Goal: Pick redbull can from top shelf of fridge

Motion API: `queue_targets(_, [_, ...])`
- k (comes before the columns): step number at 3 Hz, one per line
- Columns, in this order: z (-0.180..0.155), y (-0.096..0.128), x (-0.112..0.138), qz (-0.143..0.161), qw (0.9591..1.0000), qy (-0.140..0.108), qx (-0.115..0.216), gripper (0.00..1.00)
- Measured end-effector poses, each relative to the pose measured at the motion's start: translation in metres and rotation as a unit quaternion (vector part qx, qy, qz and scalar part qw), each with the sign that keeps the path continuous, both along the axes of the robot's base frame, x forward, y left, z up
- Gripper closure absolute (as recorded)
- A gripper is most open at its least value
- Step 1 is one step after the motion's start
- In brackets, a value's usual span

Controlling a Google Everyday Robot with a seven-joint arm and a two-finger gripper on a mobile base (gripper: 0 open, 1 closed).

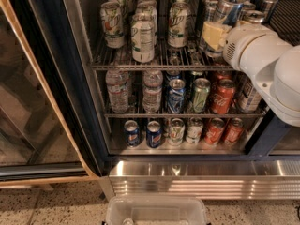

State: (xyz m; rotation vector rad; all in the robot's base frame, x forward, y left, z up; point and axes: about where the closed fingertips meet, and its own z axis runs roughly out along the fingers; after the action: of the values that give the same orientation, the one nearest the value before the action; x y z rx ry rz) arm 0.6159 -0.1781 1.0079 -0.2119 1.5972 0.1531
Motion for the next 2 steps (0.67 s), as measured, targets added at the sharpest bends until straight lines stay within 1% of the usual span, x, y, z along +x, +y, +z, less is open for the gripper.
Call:
queue_targets(1, [0.011,0.004,-0.017,0.03,0.9993,0.014,0.015,1.0])
queue_targets(2, [0.016,0.007,-0.033,0.058,0.9974,0.034,0.028,1.0])
